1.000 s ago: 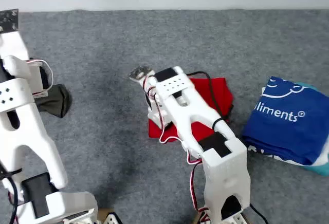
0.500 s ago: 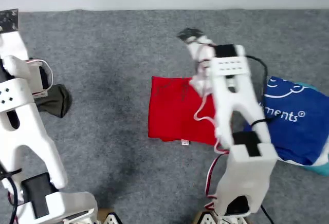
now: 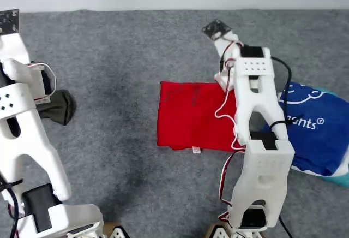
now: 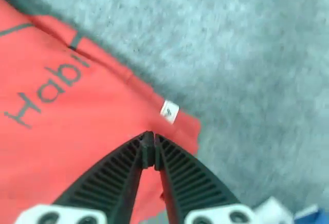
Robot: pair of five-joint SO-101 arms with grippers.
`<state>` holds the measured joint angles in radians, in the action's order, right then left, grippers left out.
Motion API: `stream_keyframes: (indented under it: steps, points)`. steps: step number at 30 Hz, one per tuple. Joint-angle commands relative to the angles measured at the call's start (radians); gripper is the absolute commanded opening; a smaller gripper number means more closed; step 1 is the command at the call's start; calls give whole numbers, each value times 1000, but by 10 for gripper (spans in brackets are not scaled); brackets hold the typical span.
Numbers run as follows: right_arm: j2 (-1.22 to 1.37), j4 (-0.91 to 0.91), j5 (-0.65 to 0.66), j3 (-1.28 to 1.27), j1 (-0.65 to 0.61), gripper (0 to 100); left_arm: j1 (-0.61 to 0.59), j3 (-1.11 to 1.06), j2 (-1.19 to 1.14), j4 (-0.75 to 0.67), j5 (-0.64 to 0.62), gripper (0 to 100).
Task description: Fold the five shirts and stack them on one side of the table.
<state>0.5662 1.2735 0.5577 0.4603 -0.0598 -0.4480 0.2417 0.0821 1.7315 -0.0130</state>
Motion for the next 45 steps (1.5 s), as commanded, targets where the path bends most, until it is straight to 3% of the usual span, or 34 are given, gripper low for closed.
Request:
stream_keyframes:
  steps: [1,6,11,17,27,34,40,45]
  points:
    - [-35,203,-107,152,8,18,0,2,40,21,8,4]
    - [-31,438,-370,233,-19,168,0,2,38,21,8,4]
    - [13,499,-689,235,-65,335,0,2,38,21,8,4]
    - [145,470,-776,241,-94,354,2,2,38,21,8,4]
    - [331,323,-783,242,-97,338,2,1,38,21,8,4]
    - [332,364,-743,249,-90,1,2,1,37,21,8,4]
    - [332,443,-689,328,-87,10,2,1,37,21,8,4]
    - [344,476,-416,443,-33,10,2,1,37,21,8,4]
